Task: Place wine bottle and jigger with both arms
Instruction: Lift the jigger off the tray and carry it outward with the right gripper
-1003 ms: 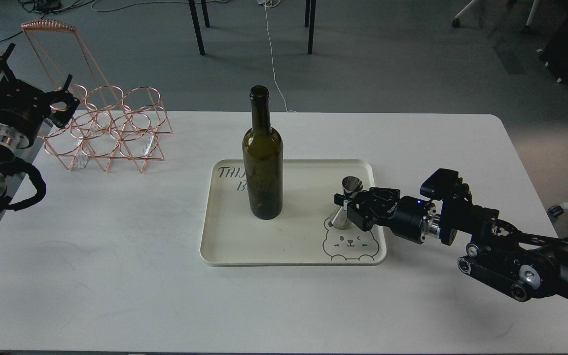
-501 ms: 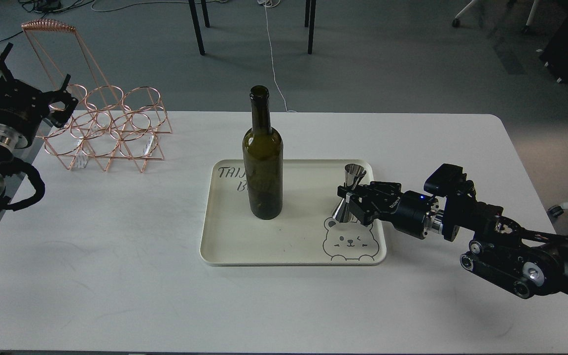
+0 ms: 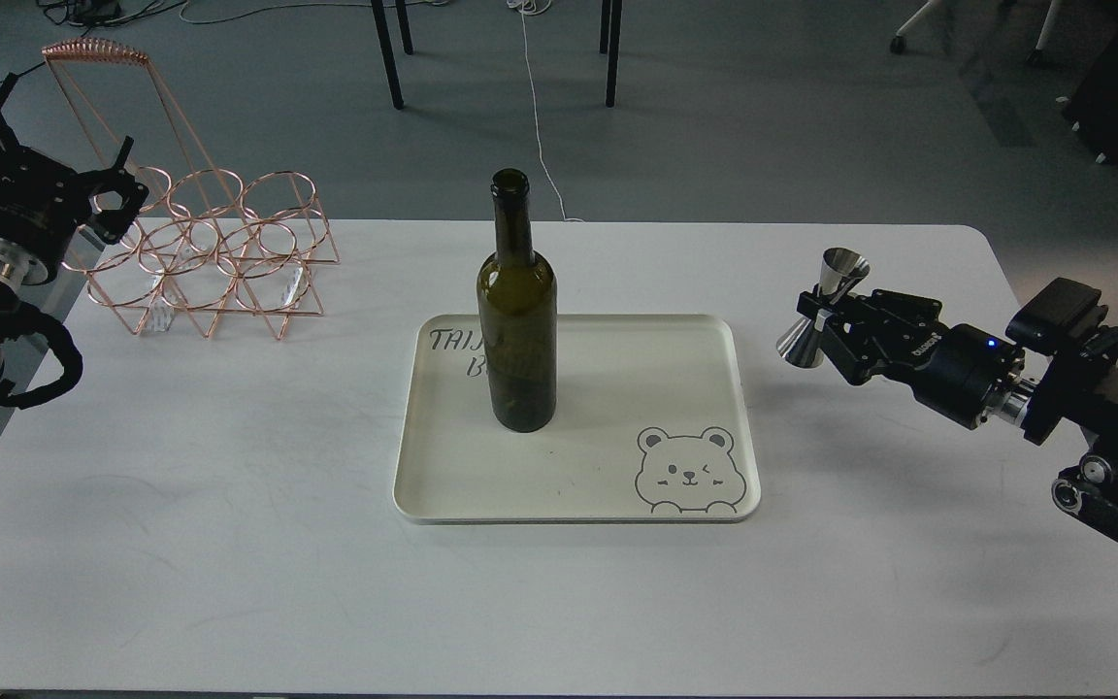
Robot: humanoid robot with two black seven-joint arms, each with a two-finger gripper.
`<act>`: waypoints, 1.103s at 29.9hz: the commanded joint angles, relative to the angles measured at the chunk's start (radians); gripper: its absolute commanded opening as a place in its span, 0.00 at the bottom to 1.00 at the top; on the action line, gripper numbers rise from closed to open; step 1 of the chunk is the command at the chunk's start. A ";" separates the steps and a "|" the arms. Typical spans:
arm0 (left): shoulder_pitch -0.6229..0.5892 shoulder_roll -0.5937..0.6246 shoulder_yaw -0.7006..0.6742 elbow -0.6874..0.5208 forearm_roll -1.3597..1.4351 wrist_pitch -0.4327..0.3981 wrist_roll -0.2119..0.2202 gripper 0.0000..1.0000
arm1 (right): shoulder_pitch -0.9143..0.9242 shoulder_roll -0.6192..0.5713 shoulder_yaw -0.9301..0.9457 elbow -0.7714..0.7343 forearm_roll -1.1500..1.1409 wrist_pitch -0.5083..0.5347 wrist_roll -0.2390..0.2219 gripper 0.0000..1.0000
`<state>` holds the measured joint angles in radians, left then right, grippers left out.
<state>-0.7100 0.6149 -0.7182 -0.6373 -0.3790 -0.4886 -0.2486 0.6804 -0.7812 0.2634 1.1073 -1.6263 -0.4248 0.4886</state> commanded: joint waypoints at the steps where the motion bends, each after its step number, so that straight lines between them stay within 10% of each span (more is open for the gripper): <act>1: 0.000 0.000 0.002 -0.001 0.002 0.000 0.002 0.98 | -0.048 -0.018 0.000 -0.069 0.009 -0.064 0.000 0.07; 13: -0.003 0.002 0.003 -0.002 0.003 0.000 0.008 0.98 | -0.128 0.095 -0.012 -0.348 0.074 -0.064 0.000 0.07; 33: -0.009 0.023 0.002 -0.002 0.002 0.000 0.006 0.98 | -0.163 0.117 -0.018 -0.356 0.077 -0.064 0.000 0.17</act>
<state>-0.7195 0.6373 -0.7157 -0.6396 -0.3775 -0.4887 -0.2427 0.5178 -0.6647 0.2453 0.7488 -1.5493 -0.4889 0.4887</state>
